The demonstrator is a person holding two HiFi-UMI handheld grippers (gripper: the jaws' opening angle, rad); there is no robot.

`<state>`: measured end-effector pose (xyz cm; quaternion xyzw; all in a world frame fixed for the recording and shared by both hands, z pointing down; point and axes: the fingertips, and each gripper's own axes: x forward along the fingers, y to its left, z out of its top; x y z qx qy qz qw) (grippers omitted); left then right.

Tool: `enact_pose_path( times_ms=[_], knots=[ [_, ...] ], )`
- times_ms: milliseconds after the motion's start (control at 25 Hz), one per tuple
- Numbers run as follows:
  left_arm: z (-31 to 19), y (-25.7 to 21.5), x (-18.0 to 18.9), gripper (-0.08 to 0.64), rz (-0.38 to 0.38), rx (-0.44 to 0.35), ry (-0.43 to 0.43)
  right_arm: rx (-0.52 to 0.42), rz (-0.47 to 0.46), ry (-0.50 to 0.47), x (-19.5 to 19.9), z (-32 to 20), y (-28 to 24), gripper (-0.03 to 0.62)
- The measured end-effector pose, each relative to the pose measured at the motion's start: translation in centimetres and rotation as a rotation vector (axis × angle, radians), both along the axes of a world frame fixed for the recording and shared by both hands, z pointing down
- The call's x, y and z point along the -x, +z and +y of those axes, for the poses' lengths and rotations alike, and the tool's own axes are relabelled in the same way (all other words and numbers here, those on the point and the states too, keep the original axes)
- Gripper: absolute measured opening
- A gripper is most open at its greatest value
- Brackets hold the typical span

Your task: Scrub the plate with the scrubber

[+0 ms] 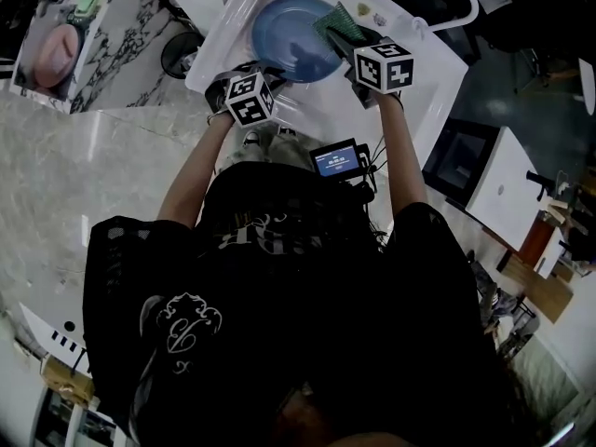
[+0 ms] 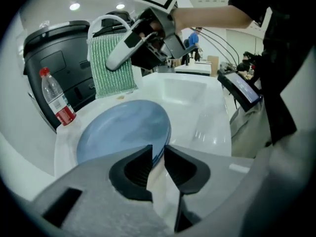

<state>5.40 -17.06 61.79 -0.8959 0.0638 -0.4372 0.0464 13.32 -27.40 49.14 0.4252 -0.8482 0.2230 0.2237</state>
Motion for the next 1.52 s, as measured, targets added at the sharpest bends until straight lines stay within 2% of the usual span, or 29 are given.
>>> enact_pose_path(
  times_ms=[240, 480, 640, 840, 920, 1080, 1520],
  knots=[
    [-0.5, -0.3, 0.9, 0.084, -0.014, 0.03, -0.014, -0.016, 0.056, -0.051, 1.4, -3.7, 2.4, 0.091],
    [-1.0, -0.2, 2.0, 0.084, 0.008, 0.069, -0.04, -0.075, 0.175, -0.149, 3.8, -7.2, 5.4, 0.091],
    [-0.9, -0.5, 1.7, 0.083, 0.029, 0.093, -0.048, -0.124, 0.238, -0.18, 4.5, -9.7, 6.5, 0.091],
    [-1.0, -0.7, 1.7, 0.084, 0.054, 0.103, -0.071, -0.098, 0.289, -0.227, 5.7, -10.1, 8.8, 0.091],
    [-1.1, -0.6, 2.0, 0.084, 0.059, 0.103, -0.083, -0.097, 0.282, -0.235, 6.6, -9.6, 9.6, 0.09],
    [-1.1, -0.7, 2.1, 0.084, 0.084, 0.116, -0.112, -0.077, 0.191, -0.23, 8.3, -8.7, 9.6, 0.089],
    [-1.0, -0.8, 2.0, 0.084, 0.116, 0.115, -0.165, -0.02, 0.105, -0.445, 12.4, -2.6, 9.5, 0.089]
  ],
)
